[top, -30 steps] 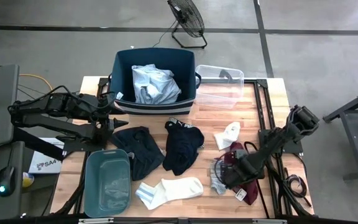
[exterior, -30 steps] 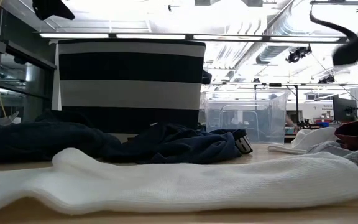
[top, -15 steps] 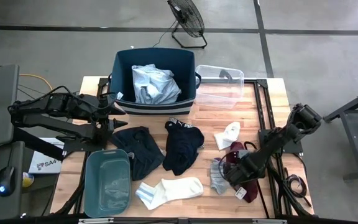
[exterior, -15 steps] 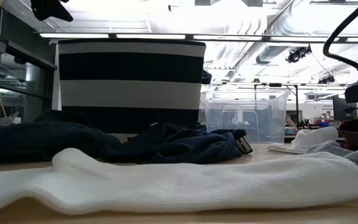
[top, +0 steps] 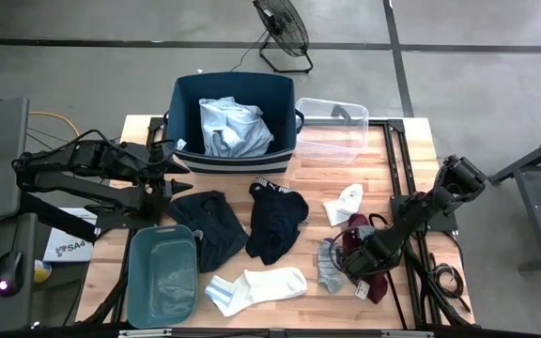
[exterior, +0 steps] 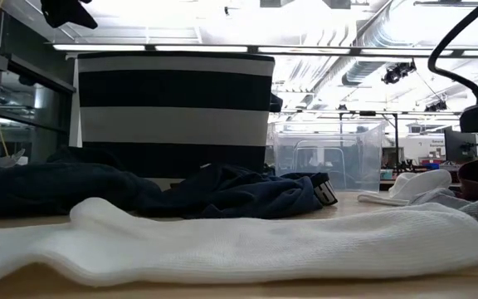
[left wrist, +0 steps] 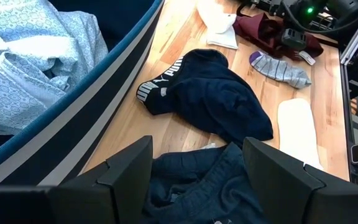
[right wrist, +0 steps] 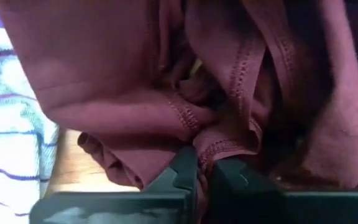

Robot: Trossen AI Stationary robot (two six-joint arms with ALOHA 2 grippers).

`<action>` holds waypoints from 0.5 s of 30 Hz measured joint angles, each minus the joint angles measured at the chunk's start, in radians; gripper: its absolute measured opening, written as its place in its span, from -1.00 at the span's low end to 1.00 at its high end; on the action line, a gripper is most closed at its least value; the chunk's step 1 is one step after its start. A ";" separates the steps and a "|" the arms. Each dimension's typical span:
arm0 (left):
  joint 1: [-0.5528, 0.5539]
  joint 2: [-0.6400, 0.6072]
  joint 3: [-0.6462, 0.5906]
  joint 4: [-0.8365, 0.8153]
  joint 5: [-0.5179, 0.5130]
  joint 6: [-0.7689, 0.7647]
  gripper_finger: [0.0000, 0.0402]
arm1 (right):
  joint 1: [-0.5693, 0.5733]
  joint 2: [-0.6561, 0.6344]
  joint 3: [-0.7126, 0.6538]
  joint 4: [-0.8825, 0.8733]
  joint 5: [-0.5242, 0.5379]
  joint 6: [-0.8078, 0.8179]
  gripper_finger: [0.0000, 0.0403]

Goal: Pick & Place Cloths
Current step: Put the red underwear into the transparent bin

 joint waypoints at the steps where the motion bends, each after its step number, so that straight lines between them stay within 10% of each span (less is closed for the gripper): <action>1: 0.000 0.000 0.000 0.000 0.000 0.000 0.22 | 0.000 0.000 0.000 0.000 0.000 -0.005 -0.95; 15: 0.000 0.000 0.000 0.001 0.001 0.000 0.22 | -0.001 -0.259 0.219 -0.322 0.240 -0.080 -0.98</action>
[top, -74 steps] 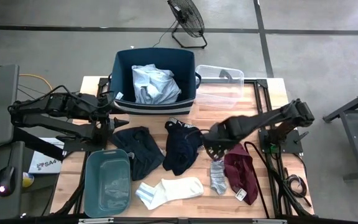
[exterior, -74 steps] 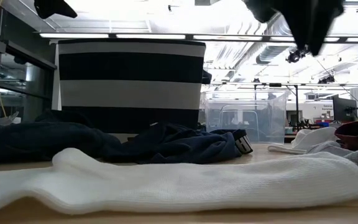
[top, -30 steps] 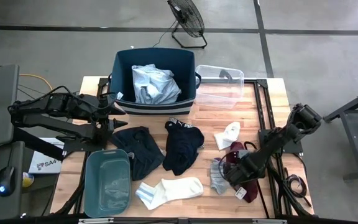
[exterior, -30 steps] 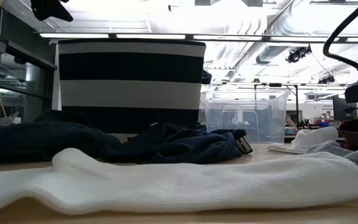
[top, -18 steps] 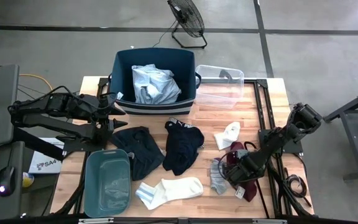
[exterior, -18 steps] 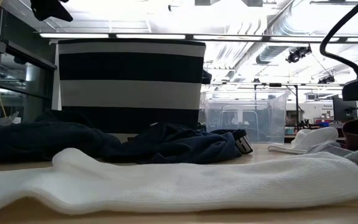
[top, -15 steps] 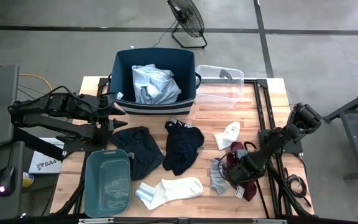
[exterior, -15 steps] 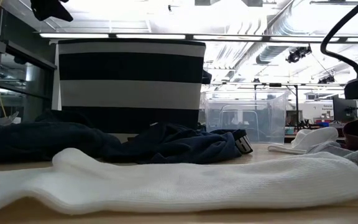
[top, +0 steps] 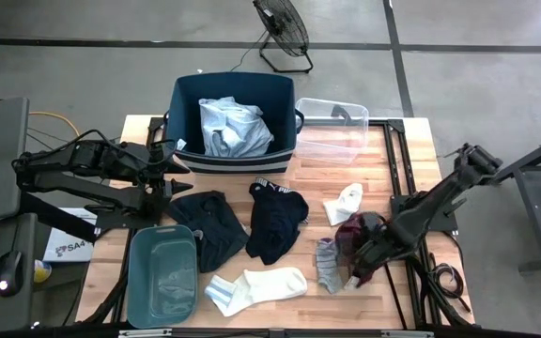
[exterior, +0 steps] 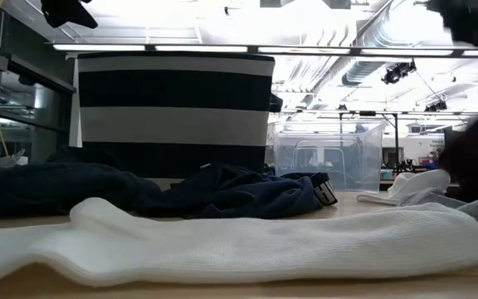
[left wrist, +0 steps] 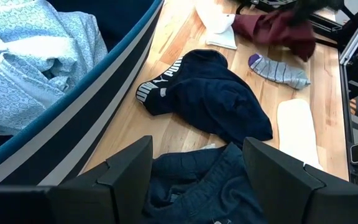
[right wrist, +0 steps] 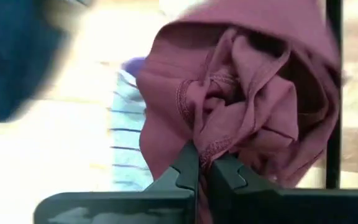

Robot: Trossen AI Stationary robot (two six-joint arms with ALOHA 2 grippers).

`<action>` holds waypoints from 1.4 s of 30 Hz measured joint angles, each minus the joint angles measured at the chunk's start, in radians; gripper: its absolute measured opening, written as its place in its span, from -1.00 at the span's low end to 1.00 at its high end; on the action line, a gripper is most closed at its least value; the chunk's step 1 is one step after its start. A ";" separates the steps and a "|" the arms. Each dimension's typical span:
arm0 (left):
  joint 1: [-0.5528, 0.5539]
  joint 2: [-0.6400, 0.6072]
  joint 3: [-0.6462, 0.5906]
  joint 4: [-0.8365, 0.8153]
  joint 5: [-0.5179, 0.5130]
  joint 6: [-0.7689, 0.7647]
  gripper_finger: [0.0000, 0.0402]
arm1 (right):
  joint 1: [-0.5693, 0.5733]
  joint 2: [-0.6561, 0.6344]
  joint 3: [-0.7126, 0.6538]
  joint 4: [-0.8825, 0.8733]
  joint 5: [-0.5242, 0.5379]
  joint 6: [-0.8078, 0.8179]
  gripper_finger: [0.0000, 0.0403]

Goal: Pick & Place Cloths
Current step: Put the red underwear into the transparent bin

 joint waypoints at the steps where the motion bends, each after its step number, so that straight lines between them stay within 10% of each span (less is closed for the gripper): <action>1: 0.000 0.000 0.000 0.000 0.001 0.000 0.22 | 0.000 -0.019 0.022 -0.039 0.017 -0.011 -0.98; 24: 0.000 0.000 0.000 0.054 -0.008 -0.038 0.22 | -0.322 -0.277 0.382 -0.196 0.511 -0.911 -0.98; 42: 0.000 0.001 0.000 0.210 -0.068 -0.060 0.22 | -0.966 -0.300 0.409 0.352 0.374 -1.859 -0.98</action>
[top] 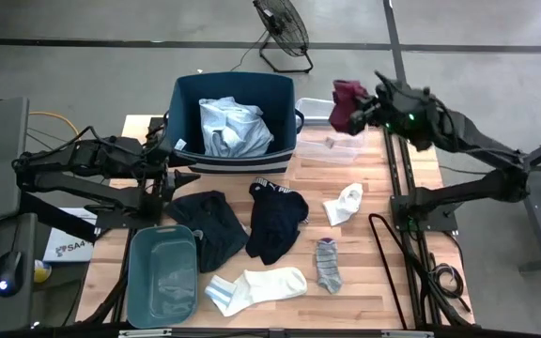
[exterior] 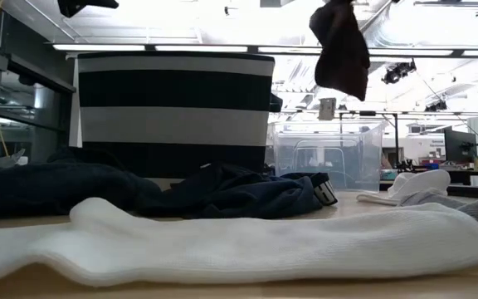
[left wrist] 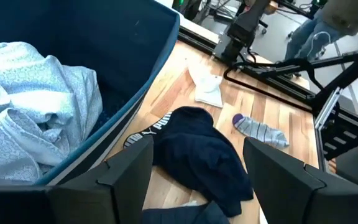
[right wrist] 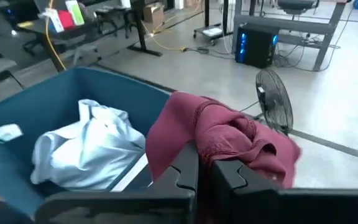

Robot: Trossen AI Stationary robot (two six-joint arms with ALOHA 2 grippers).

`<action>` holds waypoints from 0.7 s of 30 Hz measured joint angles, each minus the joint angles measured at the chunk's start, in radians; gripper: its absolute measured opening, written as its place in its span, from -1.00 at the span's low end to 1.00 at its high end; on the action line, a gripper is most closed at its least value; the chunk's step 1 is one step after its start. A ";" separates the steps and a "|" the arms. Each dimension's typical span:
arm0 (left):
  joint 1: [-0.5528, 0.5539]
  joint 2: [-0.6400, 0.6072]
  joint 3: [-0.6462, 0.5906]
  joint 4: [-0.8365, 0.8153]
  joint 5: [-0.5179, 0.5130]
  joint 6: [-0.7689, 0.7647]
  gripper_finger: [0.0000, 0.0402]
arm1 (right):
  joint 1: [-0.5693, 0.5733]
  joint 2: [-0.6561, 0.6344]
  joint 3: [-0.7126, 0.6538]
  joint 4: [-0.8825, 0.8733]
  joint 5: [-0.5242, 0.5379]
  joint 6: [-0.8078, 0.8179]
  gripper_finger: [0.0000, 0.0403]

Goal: Pick & Place Cloths
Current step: Put the red underwear into the transparent bin

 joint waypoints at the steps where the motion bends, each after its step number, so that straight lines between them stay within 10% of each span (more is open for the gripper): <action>1: 0.000 0.001 0.000 0.000 -0.005 -0.004 0.22 | -0.035 0.011 0.000 0.005 -0.028 -0.018 -0.98; 21: 0.000 0.052 0.000 0.030 -0.050 -0.072 0.22 | -0.409 0.411 0.000 -0.085 -0.469 -0.011 -0.98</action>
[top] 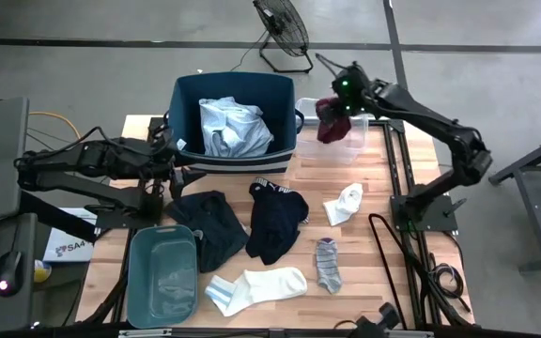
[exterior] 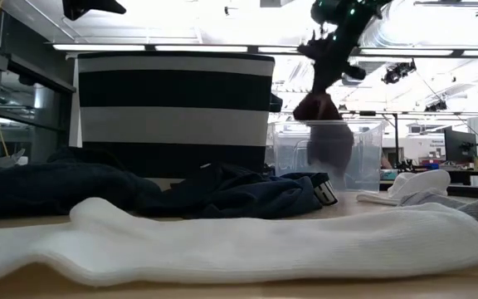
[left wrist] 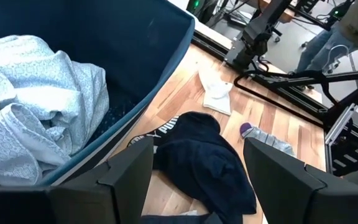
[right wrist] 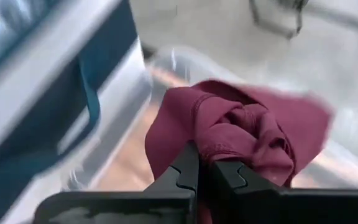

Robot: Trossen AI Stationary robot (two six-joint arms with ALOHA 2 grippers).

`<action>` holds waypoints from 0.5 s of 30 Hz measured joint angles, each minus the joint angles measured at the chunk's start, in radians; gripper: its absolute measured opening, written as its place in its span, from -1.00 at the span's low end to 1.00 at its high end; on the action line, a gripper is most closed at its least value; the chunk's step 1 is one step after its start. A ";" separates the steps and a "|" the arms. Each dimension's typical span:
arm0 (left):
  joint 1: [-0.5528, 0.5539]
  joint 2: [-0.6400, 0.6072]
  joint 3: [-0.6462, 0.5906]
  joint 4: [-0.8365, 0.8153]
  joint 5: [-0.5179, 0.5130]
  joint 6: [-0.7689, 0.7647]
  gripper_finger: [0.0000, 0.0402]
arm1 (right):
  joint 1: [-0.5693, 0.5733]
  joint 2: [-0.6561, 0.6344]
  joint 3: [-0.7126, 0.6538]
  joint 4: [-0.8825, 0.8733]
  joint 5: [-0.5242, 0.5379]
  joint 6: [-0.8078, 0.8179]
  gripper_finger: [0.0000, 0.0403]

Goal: Pick & Place Cloths
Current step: Put the red underwear into the transparent bin

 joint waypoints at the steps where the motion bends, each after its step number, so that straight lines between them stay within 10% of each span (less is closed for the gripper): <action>1: 0.000 0.003 0.000 0.000 0.000 -0.006 0.22 | -0.001 0.013 0.000 -0.021 -0.014 0.000 -0.98; 15: 0.000 0.003 0.000 -0.006 0.001 -0.008 0.22 | -0.020 0.059 -0.004 -0.225 -0.052 0.101 -0.98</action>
